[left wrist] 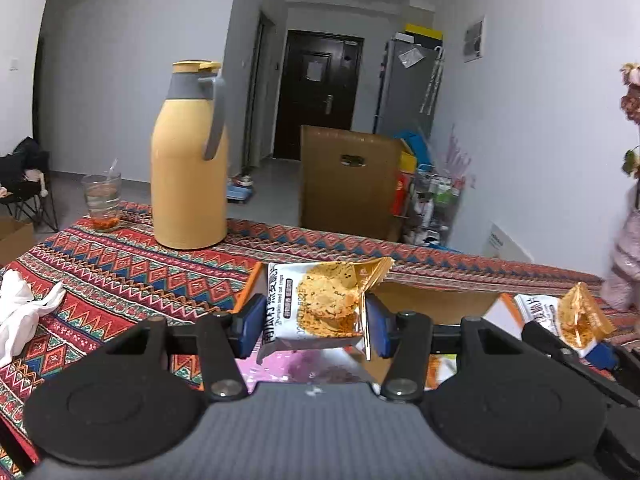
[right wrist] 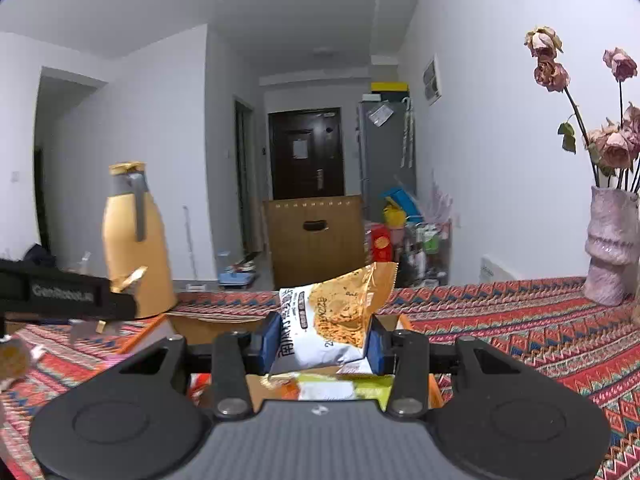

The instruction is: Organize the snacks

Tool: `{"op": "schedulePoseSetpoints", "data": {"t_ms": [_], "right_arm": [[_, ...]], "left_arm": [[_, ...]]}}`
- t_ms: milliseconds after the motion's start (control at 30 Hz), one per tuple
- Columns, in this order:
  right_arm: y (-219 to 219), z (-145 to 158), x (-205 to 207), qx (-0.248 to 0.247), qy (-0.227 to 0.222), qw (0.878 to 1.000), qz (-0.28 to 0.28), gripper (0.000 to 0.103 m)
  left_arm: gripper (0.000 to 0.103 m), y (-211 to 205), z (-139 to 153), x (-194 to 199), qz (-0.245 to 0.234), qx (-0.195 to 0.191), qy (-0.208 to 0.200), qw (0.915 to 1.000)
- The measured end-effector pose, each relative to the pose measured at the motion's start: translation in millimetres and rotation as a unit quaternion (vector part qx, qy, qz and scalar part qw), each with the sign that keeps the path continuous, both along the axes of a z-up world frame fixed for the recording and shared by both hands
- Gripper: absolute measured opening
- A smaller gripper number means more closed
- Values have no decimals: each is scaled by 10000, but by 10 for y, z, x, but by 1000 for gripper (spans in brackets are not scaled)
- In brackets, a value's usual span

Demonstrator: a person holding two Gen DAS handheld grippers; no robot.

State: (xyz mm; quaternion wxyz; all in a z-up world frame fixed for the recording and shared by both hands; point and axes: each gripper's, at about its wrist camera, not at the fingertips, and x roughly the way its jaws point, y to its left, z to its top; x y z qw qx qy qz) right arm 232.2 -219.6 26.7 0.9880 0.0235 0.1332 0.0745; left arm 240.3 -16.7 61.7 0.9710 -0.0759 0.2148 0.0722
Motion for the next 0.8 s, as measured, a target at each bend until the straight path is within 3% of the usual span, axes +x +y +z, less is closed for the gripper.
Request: {"op": "schedulePoseSetpoints", "data": {"t_ms": [233, 433, 500, 567, 667, 800], "right_arm": [[76, -234, 148, -101, 232, 9994, 217, 42], [82, -334, 198, -152, 482, 9984, 247, 46], [44, -332, 193, -98, 518, 9984, 180, 61], [3, -317, 178, -42, 492, 9987, 118, 91], [-38, -289, 139, 28, 465, 9989, 61, 103], [-56, -233, 92, 83, 443, 9990, 53, 103]], "left_arm": [[54, 84, -202, 114, -91, -64, 167, 9998], [82, 96, -243, 64, -188, -108, 158, 9996], [103, 115, -222, 16, -167, -153, 71, 9997], [103, 149, -188, -32, -104, -185, -45, 9998], [103, 166, -152, -64, -122, -236, -83, 9996], [103, 136, -77, -116, -163, -177, -174, 9996]]}}
